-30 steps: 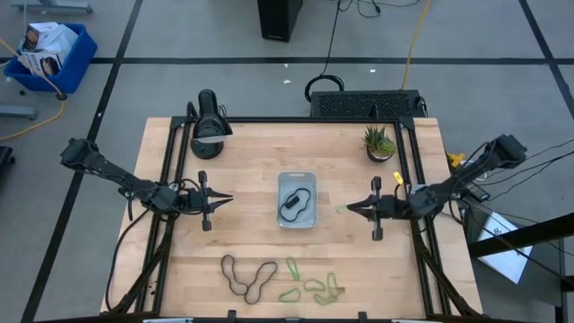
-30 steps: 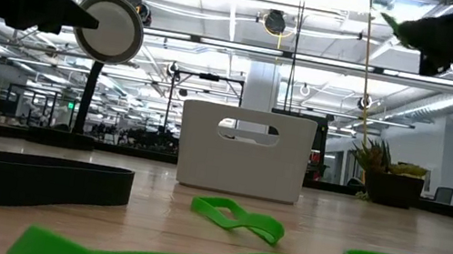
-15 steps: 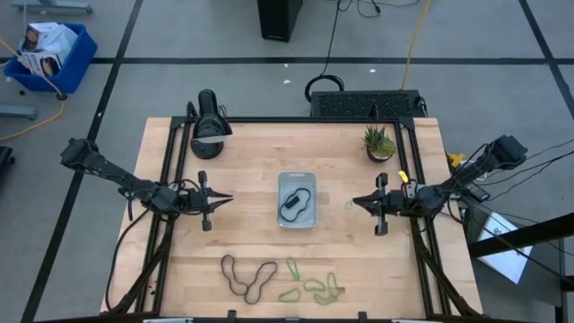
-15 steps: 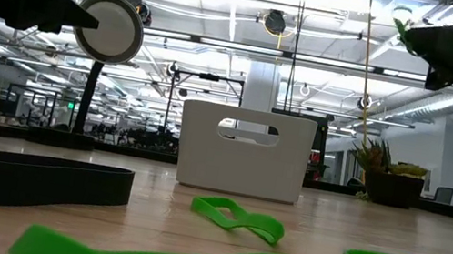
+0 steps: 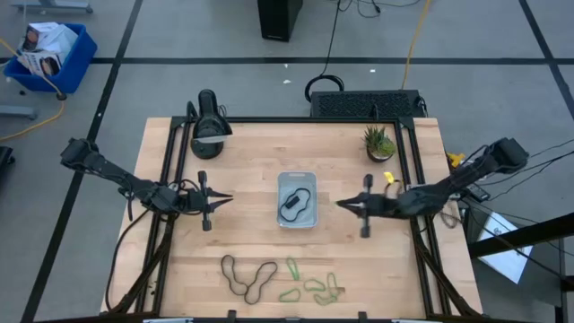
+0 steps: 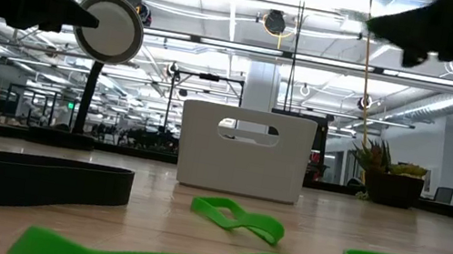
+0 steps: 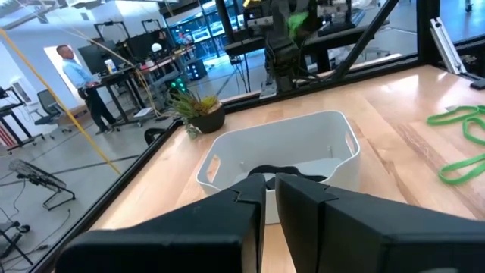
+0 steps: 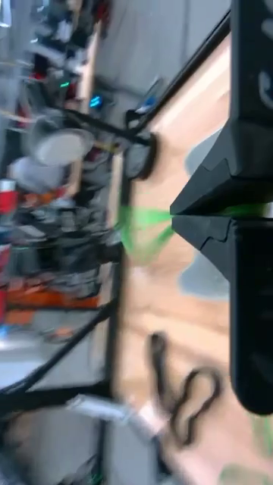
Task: Pick and place rubber bands into bin
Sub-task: Put the green rubber band into the gray bin, then put the black rubber band into the gray bin
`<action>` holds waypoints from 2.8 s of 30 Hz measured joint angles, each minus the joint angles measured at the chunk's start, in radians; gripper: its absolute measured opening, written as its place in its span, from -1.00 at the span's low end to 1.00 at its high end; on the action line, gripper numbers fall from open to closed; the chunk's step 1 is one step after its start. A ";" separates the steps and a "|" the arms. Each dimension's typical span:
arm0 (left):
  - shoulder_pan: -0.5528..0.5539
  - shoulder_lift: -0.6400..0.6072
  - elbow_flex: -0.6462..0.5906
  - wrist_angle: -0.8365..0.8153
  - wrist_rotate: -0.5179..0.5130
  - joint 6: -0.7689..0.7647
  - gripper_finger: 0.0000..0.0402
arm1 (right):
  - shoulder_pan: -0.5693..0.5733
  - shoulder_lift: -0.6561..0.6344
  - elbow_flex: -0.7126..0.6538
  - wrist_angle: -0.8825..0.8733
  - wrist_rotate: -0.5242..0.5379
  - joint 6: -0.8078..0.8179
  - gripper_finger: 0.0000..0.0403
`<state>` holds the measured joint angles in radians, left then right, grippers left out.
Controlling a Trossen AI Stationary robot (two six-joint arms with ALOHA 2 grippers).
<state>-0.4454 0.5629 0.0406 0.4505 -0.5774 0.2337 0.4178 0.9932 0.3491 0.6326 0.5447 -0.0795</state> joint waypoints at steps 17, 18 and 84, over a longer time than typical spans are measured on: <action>0.001 0.000 0.000 -0.004 0.000 -0.033 -0.79 | -0.237 0.522 0.437 -0.316 -0.240 0.091 -0.95; 0.001 0.000 0.000 -0.004 0.000 -0.034 -0.79 | -0.236 0.527 0.440 -0.315 -0.241 0.087 -0.90; -0.011 0.000 0.000 -0.065 0.167 -0.321 -0.86 | -0.425 -0.081 -0.253 0.403 -0.680 -0.001 -1.00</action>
<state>-0.4565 0.5626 0.0406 0.3851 -0.4109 -0.0878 -0.0072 0.9123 0.0963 1.0354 -0.1349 -0.0806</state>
